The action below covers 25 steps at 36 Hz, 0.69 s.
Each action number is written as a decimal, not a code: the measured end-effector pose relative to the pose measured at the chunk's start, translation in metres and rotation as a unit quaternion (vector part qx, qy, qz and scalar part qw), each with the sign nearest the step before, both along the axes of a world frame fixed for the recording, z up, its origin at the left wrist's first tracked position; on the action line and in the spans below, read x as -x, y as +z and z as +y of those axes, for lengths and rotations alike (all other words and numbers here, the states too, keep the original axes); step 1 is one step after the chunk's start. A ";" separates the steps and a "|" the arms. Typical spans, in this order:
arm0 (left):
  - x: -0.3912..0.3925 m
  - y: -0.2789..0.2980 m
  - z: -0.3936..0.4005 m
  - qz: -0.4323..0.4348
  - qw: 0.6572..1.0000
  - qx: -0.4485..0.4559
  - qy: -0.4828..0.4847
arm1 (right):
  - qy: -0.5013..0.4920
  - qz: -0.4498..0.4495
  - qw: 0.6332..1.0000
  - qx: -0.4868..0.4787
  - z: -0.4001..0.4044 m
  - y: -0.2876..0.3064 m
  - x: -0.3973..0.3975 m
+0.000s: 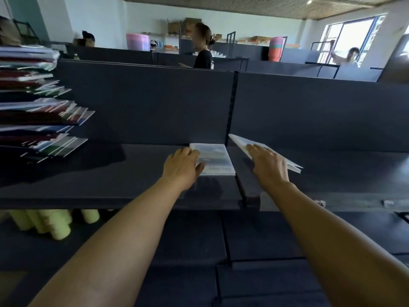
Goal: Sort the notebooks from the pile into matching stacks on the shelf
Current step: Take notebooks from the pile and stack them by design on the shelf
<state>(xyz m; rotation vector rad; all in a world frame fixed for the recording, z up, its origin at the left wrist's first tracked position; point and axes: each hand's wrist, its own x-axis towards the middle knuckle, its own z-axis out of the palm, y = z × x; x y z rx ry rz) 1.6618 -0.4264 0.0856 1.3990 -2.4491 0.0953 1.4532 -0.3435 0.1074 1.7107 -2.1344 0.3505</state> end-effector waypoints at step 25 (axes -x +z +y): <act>0.094 -0.039 -0.060 -0.011 0.995 -0.063 -0.074 | 0.033 -0.128 0.971 -0.198 -0.065 -0.051 0.035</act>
